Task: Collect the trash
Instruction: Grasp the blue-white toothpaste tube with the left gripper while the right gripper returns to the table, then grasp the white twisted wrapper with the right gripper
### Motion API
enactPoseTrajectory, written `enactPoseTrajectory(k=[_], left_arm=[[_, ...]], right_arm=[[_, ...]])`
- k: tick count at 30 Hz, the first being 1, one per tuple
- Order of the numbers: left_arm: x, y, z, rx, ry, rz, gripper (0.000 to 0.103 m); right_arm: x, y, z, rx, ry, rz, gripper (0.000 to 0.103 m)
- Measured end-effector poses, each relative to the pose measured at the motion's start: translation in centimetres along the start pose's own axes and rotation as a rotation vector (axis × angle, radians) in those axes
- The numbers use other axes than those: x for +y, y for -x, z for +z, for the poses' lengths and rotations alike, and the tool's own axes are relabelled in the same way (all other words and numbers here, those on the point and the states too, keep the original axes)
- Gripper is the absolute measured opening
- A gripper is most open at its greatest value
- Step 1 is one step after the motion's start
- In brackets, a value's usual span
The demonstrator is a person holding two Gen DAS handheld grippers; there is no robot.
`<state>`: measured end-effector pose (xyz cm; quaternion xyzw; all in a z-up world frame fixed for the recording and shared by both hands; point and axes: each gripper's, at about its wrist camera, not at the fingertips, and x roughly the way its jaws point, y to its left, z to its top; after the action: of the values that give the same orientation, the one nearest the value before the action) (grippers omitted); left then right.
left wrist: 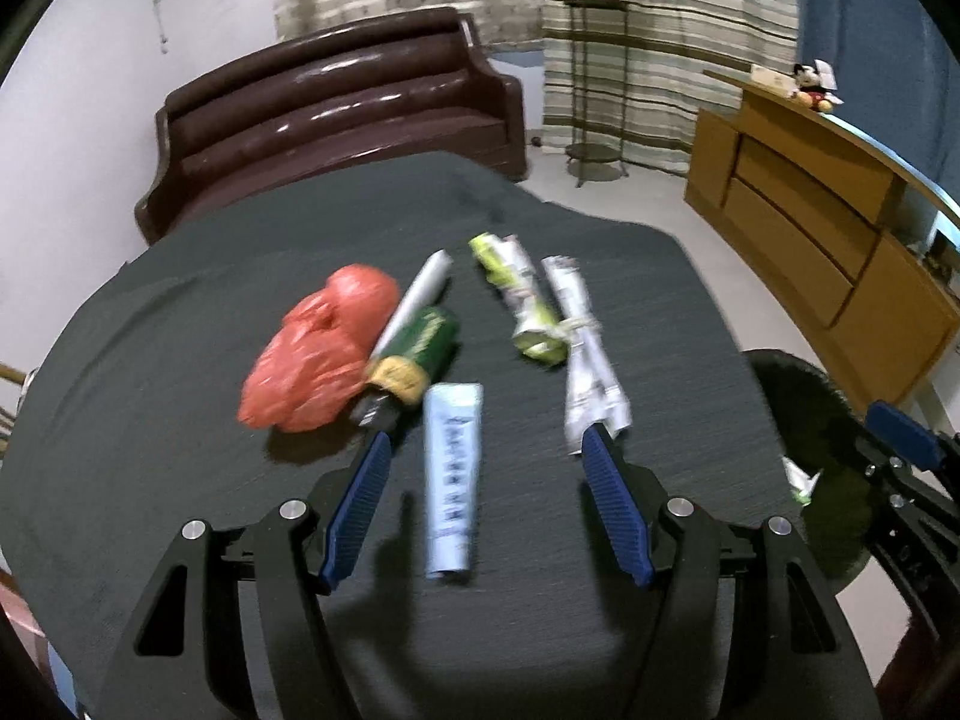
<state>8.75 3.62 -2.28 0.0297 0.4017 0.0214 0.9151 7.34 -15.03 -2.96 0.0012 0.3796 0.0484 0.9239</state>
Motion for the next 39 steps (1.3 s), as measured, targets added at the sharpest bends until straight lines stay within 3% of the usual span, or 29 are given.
enactPoseTrajectory(k=[11,15,20,31,39], left_arm=[[2.0,-1.6,0.1,0.091,0.034,-0.016,0.063],[2.1,-2.0,0.2,0.107,0.034,-0.04,0.048],[2.1,-1.8,-0.1,0.09,0.009,-0.044,0.02],[3.8,-0.4,-0.7,0.071,0.03,-0.111,0.017],[7.2,1.3,-0.7,0.012,0.062,-0.072,0.017]], right_arm=[[2.8,-0.2,0.4,0.013,0.044,0.03,0.038],[3.2,-0.4,0.5,0.018,0.047,0.034,0.038],[3.7,-0.7,0.8,0.024,0.055,0.04,0.038],[6.0,-0.8,2.0,0.009,0.083,0.067,0.038],[8.5,-1.2,3.3,0.001,0.101,0.103,0.039]])
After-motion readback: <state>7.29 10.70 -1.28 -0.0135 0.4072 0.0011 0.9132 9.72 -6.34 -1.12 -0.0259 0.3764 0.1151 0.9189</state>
